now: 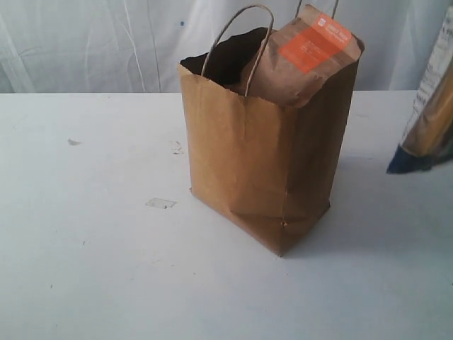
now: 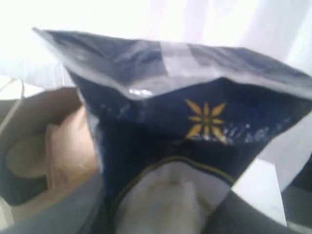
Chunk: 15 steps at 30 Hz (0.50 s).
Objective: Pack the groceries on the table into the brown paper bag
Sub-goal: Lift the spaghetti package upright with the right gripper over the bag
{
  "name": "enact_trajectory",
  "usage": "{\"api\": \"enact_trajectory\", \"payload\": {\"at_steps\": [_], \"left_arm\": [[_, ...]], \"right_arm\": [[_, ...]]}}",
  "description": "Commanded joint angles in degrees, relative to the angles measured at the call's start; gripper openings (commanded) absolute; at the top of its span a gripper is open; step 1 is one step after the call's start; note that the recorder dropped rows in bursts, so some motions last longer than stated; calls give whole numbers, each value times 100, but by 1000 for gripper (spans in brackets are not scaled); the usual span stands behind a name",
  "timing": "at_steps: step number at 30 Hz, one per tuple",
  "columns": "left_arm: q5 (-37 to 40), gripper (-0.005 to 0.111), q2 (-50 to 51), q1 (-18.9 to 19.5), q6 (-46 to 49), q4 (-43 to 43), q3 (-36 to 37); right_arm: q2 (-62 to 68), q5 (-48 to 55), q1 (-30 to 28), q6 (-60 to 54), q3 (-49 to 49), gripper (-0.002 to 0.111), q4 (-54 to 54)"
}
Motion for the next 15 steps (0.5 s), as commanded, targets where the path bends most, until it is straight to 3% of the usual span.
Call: {"api": "enact_trajectory", "payload": {"at_steps": [1, 15], "left_arm": [[1, 0, -28, 11, 1, -42, 17], [1, 0, -28, 11, 1, -42, 17]], "right_arm": [[301, -452, 202, -336, -882, 0, -10], [1853, -1126, 897, -722, -2467, 0, 3]]}}
